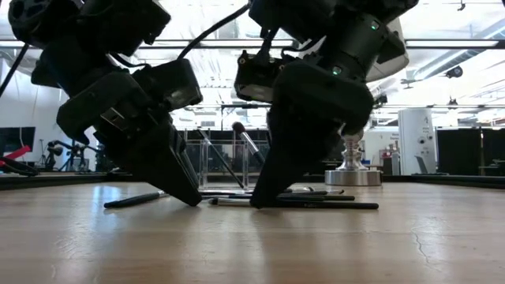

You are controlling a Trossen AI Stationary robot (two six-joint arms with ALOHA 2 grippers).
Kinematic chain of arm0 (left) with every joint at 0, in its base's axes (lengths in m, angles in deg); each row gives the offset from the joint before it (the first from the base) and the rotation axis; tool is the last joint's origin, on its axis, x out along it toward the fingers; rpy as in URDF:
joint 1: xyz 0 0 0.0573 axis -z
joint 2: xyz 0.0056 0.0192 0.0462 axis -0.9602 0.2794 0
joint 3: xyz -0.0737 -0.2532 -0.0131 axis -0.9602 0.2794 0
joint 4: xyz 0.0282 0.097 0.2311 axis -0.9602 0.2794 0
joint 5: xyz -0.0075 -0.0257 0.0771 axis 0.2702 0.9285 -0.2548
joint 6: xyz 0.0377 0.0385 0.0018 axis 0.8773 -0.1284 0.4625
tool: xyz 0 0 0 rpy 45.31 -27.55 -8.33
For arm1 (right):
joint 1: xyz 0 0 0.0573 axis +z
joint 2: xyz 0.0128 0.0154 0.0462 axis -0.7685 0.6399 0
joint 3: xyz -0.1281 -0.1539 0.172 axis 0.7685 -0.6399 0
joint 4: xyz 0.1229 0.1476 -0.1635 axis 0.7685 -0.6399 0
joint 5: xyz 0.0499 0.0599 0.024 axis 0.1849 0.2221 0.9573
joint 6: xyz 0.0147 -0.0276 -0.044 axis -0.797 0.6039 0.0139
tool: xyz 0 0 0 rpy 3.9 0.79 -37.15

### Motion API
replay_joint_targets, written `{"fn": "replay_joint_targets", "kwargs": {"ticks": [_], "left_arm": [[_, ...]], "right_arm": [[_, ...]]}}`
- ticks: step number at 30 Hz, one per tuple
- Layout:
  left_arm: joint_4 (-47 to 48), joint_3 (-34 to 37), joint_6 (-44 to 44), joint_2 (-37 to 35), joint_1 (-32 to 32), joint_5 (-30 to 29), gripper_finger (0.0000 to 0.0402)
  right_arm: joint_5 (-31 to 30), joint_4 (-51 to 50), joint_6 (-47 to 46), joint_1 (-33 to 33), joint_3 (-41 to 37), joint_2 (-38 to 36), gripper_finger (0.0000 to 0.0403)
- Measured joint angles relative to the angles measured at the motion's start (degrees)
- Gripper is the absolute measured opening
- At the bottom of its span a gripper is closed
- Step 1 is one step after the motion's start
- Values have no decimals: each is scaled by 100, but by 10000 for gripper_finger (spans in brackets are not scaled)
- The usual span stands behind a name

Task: Put items in baskets/containers
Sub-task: Put the eyeshadow brush into the transparent organizer

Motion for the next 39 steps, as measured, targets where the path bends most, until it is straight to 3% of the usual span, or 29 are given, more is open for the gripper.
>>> {"fn": "replay_joint_targets", "kwargs": {"ticks": [7,13,20,25,29,39], "left_arm": [[303,17,-129,-242,70,36,0],[726,164,-121,-712,84,-287,0],[716,847,-445,-1468,73,-636,0],[712,1390,-739,-2000,66,-688,0],[701,1722,-1001,-2322,66,-688,0],[428,2067,-1596,-2567,73,-659,0]], "right_arm": [[-16,-422,66,-5,299,165,144],[-160,-631,243,39,314,182,79],[-337,-833,223,100,327,217,16],[-252,-1131,431,121,492,218,12],[276,-1389,345,70,740,231,10],[636,-1399,-217,-191,1128,267,9]]}}
